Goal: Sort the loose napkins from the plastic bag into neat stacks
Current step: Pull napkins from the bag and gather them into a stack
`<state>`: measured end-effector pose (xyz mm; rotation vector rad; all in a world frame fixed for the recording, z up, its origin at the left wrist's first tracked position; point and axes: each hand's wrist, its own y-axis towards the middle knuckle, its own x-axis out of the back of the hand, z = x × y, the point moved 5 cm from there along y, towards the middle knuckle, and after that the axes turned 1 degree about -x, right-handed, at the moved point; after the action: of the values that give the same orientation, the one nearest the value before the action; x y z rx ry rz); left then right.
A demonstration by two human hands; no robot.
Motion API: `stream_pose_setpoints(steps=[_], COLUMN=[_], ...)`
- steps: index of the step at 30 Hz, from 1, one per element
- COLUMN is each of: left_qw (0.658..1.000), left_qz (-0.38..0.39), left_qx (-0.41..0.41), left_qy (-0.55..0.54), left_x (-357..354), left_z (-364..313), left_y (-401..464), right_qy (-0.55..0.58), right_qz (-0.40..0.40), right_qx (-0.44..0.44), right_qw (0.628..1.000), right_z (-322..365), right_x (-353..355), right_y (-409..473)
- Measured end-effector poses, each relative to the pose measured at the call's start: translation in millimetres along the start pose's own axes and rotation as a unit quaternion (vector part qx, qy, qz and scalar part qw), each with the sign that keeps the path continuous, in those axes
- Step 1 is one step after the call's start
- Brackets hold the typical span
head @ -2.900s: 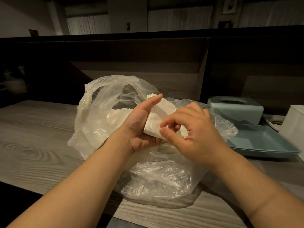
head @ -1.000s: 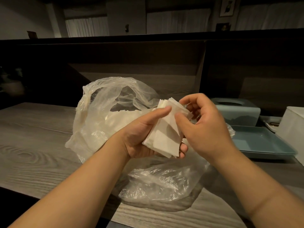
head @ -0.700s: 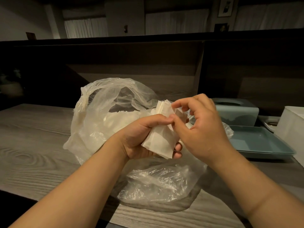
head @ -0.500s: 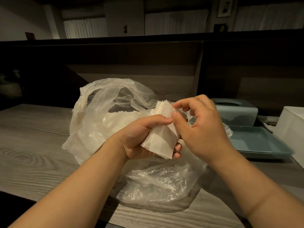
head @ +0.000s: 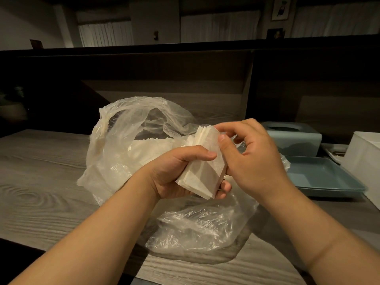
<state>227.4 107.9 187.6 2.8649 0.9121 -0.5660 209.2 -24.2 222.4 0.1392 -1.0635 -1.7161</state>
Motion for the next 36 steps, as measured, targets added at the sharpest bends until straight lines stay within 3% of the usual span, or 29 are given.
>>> stream_pose_setpoints(steps=[16, 25, 30, 36], left_qw=[1.0, 0.991, 0.969, 0.951], left_qz=[0.0, -0.015, -0.1, -0.167], left_qx=[-0.006, -0.081, -0.143, -0.154], left_qy=[0.004, -0.102, -0.174, -0.212], left_x=[2.6, 8.7, 17.4, 24.9], left_z=[-0.6, -13.9, -23.9, -24.0], left_y=[-0.7, 0.9, -1.4, -1.8], right_qy=[0.006, 0.111, 0.061, -0.159], right_qz=[0.02, -0.044, 0.087, 0.266], right_qx=[0.014, -0.102, -0.121, -0.065], right_qw=[1.0, 0.988, 0.987, 0.948], right_z=[1.5, -10.1, -15.6, -15.1], right_x=[-2.5, 6.7, -7.6, -22.6], right_y=[-1.3, 2.7, 0.8, -9.0])
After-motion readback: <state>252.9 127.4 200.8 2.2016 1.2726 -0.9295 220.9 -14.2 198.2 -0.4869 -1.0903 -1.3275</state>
